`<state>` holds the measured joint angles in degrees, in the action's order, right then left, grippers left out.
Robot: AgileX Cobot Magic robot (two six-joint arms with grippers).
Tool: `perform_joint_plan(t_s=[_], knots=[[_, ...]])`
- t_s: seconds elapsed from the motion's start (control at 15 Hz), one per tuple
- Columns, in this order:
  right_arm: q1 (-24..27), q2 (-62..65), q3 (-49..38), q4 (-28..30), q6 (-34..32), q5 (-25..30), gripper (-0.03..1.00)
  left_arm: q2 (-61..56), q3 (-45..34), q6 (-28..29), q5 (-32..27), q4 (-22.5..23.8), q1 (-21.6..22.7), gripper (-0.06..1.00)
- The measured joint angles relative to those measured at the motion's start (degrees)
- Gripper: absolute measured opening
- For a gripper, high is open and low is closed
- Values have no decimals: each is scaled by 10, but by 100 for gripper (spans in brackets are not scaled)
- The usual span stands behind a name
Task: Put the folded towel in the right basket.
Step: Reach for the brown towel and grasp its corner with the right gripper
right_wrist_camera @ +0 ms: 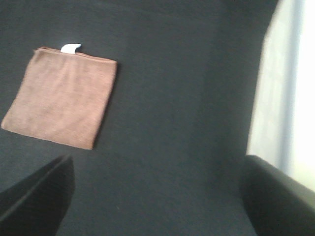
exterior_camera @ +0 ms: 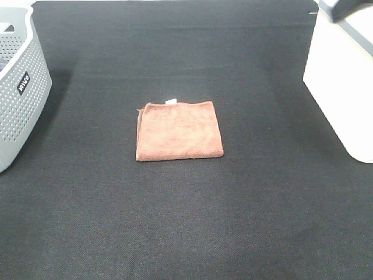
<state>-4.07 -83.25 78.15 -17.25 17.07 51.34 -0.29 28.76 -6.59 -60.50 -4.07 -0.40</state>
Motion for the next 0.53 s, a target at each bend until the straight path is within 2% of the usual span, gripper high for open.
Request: perform_joint_plan(t_s=[0.27,0.4,0.53], knots=[[-84,-112,65,-3,-1,-7,85,0,0,0,0,0,0,88],[-93,-139,74,-17,-2,-8,85,0,0,0,0,0,0,88],[-99,-207,87,-67,-3,-10,85,0,0,0,0,0,0,88]])
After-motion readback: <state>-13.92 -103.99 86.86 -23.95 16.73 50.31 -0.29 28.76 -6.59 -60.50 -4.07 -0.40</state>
